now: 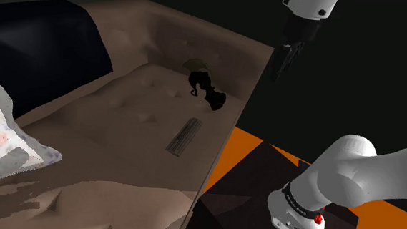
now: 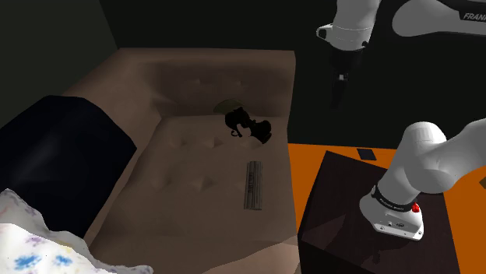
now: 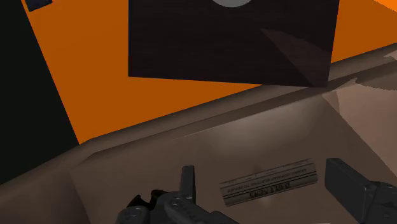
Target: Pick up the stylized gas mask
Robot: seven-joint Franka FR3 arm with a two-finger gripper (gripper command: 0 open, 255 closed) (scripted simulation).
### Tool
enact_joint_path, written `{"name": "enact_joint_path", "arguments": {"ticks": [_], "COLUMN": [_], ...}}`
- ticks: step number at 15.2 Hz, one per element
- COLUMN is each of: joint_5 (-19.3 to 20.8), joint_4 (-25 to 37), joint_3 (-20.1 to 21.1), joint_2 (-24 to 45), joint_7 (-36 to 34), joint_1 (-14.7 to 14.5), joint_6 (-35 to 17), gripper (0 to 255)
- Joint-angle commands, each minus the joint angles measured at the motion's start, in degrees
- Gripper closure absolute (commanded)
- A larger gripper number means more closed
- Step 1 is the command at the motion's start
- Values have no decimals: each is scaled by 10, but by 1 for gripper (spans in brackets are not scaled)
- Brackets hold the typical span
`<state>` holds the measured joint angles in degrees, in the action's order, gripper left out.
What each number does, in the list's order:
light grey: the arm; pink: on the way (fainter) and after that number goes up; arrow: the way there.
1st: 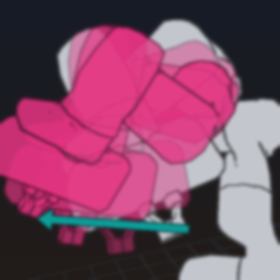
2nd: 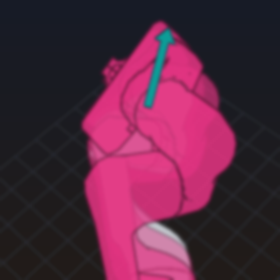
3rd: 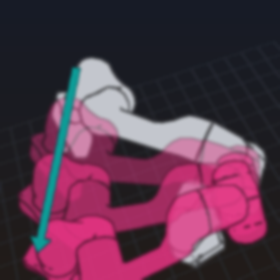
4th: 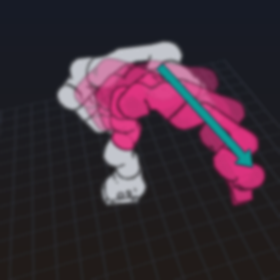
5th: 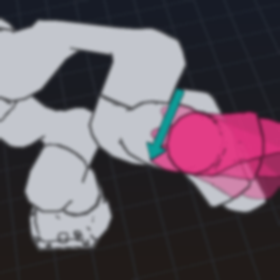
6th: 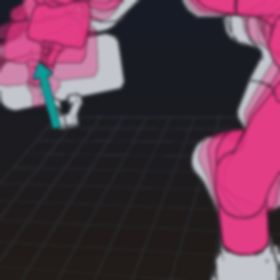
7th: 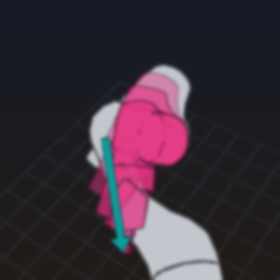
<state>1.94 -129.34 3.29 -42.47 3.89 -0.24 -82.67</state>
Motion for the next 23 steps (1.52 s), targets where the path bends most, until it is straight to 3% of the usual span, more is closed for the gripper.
{"name": "enact_joint_path", "arguments": {"ticks": [1, 8, 15, 19, 23], "joint_5": [0, 17, 9, -20, -83], "joint_4": [0, -98, -144, -144, -124], "joint_3": [0, -65, -137, -183, -237], "joint_2": [0, 14, 90, 158, 239], "joint_7": [0, 78, 165, 229, 316], "joint_1": [0, 4, -3, -22, -60], "joint_6": [0, -192, -390, -498, -592], "gripper": [0, 0, 0, 0, 0]}}
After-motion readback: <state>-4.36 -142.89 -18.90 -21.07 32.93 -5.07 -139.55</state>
